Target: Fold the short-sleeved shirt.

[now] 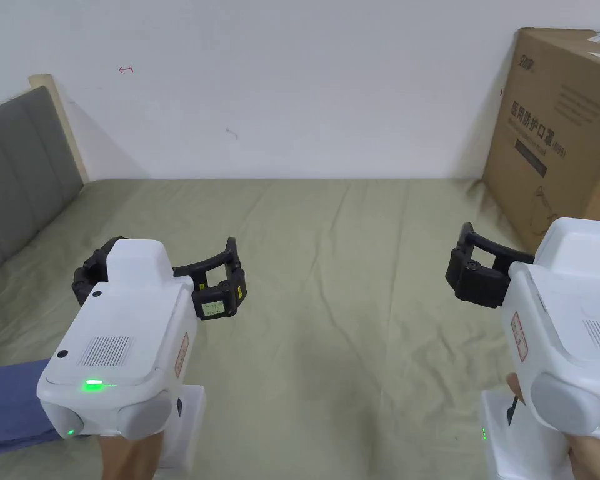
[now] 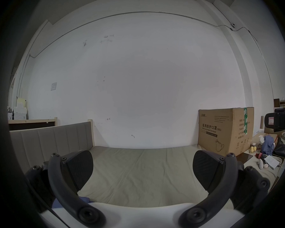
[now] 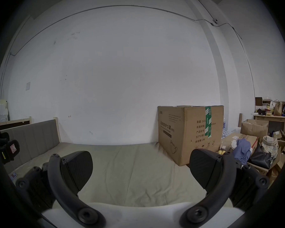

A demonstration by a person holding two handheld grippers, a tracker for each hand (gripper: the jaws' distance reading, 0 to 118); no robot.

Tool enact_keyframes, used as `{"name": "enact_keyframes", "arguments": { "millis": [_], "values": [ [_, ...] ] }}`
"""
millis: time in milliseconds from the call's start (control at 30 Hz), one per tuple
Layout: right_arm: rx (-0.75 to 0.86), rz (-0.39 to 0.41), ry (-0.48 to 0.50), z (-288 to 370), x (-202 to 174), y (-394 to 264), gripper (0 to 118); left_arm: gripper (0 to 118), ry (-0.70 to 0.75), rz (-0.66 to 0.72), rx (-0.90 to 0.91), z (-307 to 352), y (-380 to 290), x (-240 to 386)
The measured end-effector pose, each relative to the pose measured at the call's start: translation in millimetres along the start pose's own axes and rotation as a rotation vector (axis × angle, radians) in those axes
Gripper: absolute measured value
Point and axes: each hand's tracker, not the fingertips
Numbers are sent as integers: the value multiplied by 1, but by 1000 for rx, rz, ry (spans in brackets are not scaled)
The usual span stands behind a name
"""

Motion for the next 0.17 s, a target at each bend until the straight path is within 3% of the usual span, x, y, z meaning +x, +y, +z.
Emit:
{"name": "enact_keyframes", "arguments": {
  "millis": [167],
  "values": [
    [-3, -2, 12, 1, -1, -1, 117, 118, 1, -7, 1, 1, -1, 0]
  ]
}}
